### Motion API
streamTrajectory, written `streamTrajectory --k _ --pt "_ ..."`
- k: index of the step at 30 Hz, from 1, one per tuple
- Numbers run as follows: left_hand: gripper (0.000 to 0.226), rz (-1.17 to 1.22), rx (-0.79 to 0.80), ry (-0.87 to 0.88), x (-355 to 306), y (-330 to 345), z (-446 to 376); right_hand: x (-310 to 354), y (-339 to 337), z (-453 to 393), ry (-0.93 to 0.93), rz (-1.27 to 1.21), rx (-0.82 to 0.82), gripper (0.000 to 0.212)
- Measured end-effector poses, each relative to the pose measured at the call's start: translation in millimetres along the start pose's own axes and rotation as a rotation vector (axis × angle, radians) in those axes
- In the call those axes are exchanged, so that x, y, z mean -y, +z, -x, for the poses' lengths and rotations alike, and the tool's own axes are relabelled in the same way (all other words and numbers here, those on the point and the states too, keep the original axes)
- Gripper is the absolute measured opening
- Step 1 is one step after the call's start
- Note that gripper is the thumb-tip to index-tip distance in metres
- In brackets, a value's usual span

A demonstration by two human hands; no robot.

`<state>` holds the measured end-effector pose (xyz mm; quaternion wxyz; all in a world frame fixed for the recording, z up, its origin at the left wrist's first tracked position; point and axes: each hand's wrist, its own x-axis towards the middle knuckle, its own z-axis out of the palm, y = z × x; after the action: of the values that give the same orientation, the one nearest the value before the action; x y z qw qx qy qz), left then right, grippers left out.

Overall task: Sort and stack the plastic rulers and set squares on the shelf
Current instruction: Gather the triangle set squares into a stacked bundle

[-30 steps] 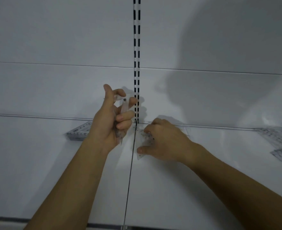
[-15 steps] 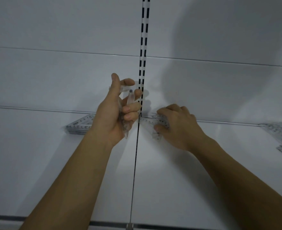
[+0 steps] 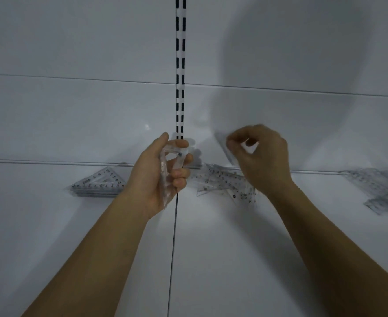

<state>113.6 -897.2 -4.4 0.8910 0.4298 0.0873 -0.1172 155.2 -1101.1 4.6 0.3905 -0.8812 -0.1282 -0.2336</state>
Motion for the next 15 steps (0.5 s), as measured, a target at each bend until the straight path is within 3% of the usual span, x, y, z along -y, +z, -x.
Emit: streamTrajectory --k 2,4,6,11,13,15 --pt "0.043 -0.015 -0.007 -0.006 3 2 1 0 -11 -6 0.128 -0.378 -0.084 0.010" --pt "0.048 -0.029 -0.006 -0.009 7 6 2 0 -20 -9 0.237 -0.753 -0.053 0.010" --pt "0.052 -0.026 0.011 -0.005 11 10 2 -1 -23 -9 0.276 -0.902 -0.028 0.018" --pt "0.049 0.015 0.055 0.045 20 16 -1 6 -19 -5 0.213 -0.937 -0.051 0.016" --pt "0.051 0.043 0.064 0.055 21 19 -1 6 -14 -2 0.052 -0.739 -0.077 0.011" --pt "0.060 0.081 0.087 0.065 21 20 -1 8 -4 5 -0.181 -0.470 0.003 0.013"
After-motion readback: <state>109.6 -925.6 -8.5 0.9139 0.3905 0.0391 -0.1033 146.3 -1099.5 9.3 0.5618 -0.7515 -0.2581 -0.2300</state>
